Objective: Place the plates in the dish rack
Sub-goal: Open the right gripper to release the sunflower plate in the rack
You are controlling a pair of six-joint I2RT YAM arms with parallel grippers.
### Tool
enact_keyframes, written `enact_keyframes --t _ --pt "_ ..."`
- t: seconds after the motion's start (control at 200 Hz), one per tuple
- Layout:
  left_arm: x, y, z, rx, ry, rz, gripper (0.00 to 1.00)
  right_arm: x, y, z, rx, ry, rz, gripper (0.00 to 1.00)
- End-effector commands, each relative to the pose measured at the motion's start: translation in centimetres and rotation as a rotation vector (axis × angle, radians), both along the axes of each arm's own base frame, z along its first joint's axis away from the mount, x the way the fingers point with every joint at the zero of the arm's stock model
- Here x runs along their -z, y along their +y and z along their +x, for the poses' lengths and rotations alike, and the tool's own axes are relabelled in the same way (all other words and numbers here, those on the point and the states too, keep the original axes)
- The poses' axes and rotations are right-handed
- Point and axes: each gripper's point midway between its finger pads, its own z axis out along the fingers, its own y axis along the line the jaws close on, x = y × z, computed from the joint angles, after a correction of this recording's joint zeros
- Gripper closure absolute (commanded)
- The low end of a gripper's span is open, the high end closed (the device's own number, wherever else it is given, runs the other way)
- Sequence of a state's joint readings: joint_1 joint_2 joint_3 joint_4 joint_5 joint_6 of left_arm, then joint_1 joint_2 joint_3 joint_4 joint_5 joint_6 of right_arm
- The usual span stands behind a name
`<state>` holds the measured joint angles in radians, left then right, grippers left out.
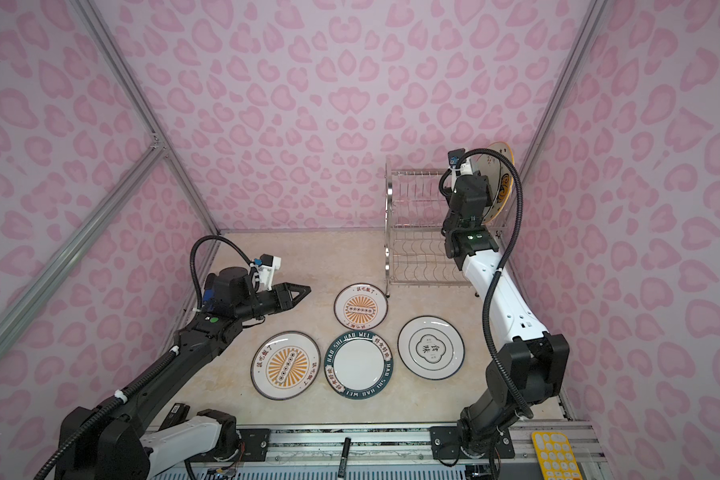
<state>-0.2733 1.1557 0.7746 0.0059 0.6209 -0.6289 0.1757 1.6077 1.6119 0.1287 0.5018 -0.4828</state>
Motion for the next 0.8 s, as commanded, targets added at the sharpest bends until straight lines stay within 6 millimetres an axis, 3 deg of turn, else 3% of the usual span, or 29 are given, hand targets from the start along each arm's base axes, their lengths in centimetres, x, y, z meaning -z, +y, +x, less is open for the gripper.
enact_keyframes --t 0.0,0.47,0.795 --pt "-1.0 -0.1 0.4 0.006 -0.039 -0.003 0.60 -2.2 0.0 -0.2 0.012 -0.106 0.012 1.00" --pt "-1.2 -0.2 0.5 0.011 -0.039 -0.001 0.60 -0.6 -0.3 0.3 0.042 -0.032 0.055 1.00" --pt "-1.4 -0.1 0.3 0.010 -0.042 0.001 0.61 -0.3 -0.4 0.1 0.049 -0.016 0.065 0.55"
